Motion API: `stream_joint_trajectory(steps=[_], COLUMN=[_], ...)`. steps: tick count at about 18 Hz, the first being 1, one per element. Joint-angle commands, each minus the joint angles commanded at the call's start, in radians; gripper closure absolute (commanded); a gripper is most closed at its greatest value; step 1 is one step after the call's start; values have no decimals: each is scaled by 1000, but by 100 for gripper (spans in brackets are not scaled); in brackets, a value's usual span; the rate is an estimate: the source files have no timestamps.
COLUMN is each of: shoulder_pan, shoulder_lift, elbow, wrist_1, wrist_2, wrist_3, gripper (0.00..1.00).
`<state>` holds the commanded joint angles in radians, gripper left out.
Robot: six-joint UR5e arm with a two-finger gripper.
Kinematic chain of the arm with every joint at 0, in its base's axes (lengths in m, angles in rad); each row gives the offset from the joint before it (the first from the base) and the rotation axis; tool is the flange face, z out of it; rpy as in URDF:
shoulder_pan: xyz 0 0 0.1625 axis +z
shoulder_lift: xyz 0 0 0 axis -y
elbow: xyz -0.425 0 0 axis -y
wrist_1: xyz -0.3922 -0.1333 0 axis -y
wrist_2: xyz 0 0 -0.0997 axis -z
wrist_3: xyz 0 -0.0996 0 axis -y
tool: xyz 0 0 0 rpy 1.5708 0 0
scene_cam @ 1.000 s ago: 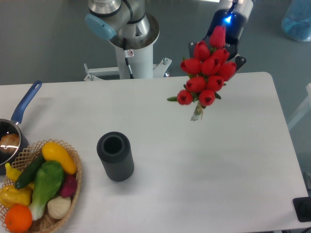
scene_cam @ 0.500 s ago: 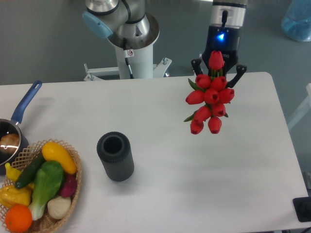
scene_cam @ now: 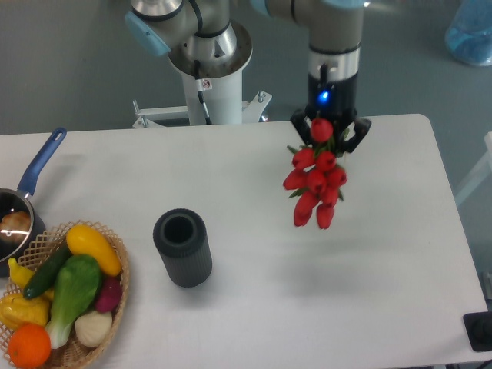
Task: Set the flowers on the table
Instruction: 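Lower the held tulip bouquet toward the table surface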
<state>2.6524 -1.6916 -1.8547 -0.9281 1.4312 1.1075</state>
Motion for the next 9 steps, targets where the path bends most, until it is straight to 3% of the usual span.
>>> stream_joint_trajectory(steps=[3, 5, 9], shoulder_pan=[-81, -91, -154], shoulder_lift=[-147, -189, -238], elbow=[70, 98, 101], wrist_1=[3, 3, 8], wrist_2=[6, 47, 247], wrist_3=[-2, -34, -66], gripper=[75, 75, 76])
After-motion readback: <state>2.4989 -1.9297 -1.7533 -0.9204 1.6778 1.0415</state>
